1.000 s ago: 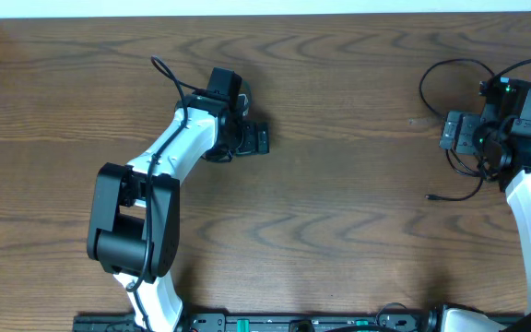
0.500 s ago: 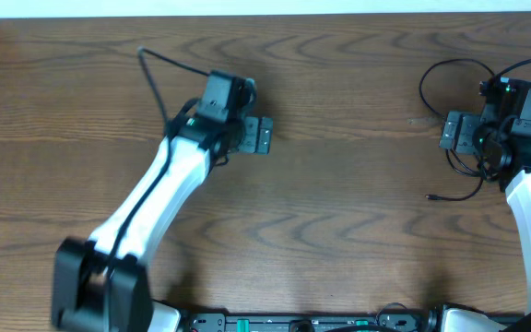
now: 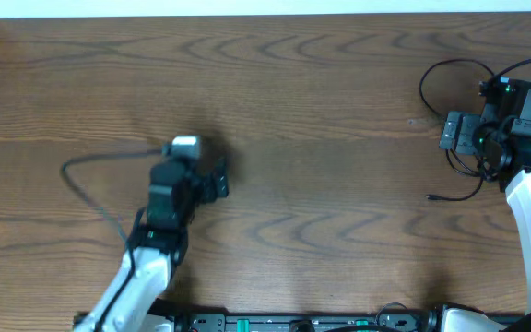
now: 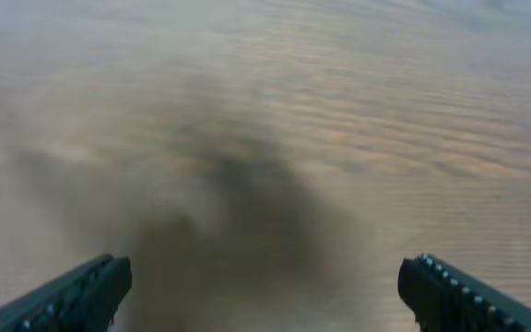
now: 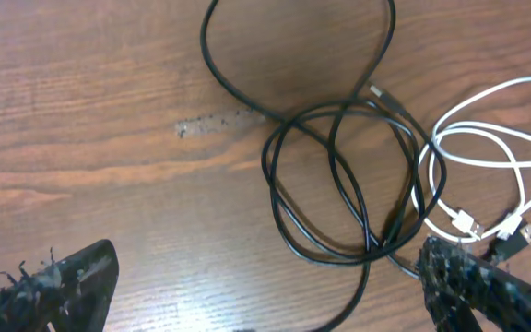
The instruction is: Untangle cables
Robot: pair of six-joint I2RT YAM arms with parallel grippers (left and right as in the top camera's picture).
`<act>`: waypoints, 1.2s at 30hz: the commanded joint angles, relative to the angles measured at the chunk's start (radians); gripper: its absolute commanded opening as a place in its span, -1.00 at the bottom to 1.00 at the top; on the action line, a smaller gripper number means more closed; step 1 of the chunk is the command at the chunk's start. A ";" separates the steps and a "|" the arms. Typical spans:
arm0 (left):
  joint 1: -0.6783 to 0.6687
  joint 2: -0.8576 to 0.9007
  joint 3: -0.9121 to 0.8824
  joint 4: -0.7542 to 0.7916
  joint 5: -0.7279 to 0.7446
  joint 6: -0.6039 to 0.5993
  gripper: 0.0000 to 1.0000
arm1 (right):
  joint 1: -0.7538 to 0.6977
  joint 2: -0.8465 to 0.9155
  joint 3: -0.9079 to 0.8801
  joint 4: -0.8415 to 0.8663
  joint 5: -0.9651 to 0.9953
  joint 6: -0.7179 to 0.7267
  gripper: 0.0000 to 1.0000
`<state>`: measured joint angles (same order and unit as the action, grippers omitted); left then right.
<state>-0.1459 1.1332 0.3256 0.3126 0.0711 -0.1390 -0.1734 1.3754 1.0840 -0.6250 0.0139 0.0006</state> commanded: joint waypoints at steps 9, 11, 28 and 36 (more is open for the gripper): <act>0.064 -0.179 -0.257 0.127 -0.013 -0.110 0.95 | -0.003 0.003 0.013 -0.001 -0.006 0.010 0.98; 0.069 -0.204 -0.280 0.128 -0.013 -0.110 0.96 | -0.003 0.003 0.013 -0.001 -0.006 0.010 0.98; 0.128 -0.512 -0.322 -0.215 -0.007 -0.125 0.96 | -0.003 0.003 0.013 -0.001 -0.006 0.010 0.99; 0.128 -0.725 -0.322 -0.380 -0.016 -0.121 0.96 | -0.003 0.003 0.013 -0.001 -0.006 0.010 0.98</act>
<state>-0.0223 0.4618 0.0116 -0.0200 0.0624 -0.2626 -0.1734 1.3762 1.0840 -0.6250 0.0135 0.0006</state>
